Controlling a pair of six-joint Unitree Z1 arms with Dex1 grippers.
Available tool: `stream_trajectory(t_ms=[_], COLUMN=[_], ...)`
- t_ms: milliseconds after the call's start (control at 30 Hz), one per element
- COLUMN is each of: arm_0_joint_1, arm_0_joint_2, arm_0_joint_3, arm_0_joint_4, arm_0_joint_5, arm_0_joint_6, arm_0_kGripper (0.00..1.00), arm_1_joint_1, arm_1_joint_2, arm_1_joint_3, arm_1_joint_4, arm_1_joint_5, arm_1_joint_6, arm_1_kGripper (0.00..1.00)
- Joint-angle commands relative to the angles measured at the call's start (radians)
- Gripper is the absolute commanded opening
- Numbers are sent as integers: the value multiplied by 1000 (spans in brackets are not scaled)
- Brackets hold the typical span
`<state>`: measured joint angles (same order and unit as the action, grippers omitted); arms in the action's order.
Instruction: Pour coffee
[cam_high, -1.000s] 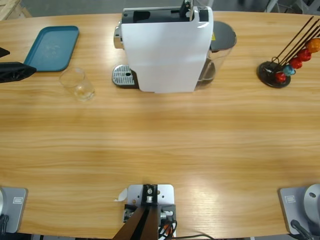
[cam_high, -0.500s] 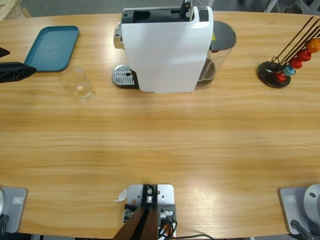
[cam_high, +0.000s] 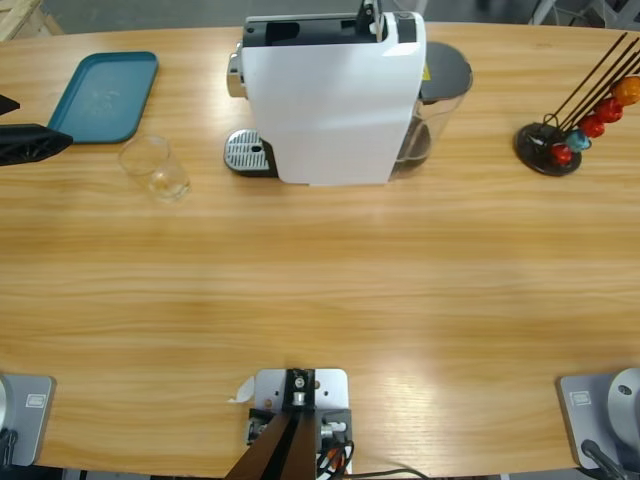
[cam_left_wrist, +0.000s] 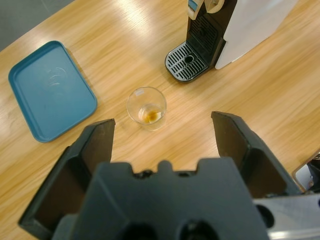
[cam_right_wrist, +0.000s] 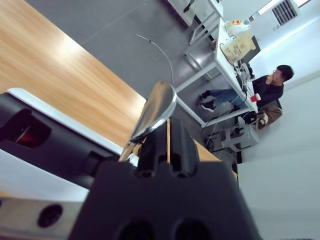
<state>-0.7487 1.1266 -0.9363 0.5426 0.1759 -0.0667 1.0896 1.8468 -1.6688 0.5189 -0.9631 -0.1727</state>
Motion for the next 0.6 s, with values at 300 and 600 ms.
stream_trajectory(t_ms=[300, 600], arm_0_joint_1=[-6, -6], arm_0_joint_2=[24, 27], arm_0_joint_3=[22, 22], arm_0_joint_4=[-10, -9], arm_0_joint_5=[-13, -15], arm_0_joint_6=[7, 7], arm_0_kGripper=[830, 830], arm_1_joint_1=[101, 108], arm_1_joint_2=[148, 178], arm_1_joint_3=[-29, -37], arm_1_joint_4=[3, 30], arm_1_joint_5=[3, 5], arm_1_joint_6=[-18, -11], arm_1_kGripper=[0, 0])
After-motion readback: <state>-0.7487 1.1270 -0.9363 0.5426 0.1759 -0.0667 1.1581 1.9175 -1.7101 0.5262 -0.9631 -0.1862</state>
